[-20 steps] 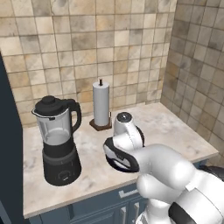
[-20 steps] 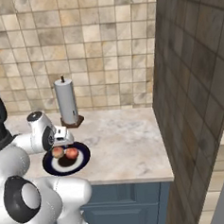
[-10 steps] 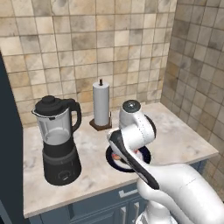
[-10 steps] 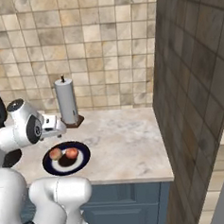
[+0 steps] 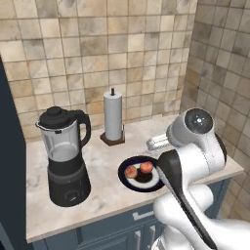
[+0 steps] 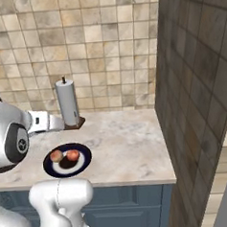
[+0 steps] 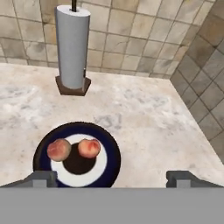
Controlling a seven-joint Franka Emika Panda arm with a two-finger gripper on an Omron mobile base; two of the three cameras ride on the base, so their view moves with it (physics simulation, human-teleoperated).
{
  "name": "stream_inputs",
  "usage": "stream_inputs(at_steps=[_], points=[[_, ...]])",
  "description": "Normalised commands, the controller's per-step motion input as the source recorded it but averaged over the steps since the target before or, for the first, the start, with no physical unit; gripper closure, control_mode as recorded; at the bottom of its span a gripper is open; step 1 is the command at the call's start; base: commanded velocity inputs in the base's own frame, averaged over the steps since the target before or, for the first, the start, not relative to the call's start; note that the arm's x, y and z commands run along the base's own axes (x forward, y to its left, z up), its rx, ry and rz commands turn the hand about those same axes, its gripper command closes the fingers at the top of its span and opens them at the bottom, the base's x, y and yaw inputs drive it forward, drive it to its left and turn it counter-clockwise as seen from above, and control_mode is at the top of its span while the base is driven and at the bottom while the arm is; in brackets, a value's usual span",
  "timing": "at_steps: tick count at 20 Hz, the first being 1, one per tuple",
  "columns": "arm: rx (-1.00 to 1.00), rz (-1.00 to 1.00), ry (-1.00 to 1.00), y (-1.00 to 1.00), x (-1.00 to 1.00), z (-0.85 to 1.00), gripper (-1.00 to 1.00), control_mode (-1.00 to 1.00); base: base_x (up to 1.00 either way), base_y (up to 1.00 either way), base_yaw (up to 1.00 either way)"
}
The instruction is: Pick the two peachs from the fridge and place them on the plate next to the blender to make a fruit smoothie.
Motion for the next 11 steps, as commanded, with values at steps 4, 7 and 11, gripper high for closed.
stream_inputs(at_steps=[4,7,11], points=[[0.02,0.00,-0.32,-0.47,-1.00,1.00,-1.00,-1.00,0.00,0.00,0.00],[0.02,0.00,-0.32,-0.38,-1.00,1.00,-1.00,-1.00,0.00,0.00,0.00],[-0.08,0.02,-0.46,-0.07,-0.94,0.77,-1.00,-1.00,0.00,0.00,0.00]])
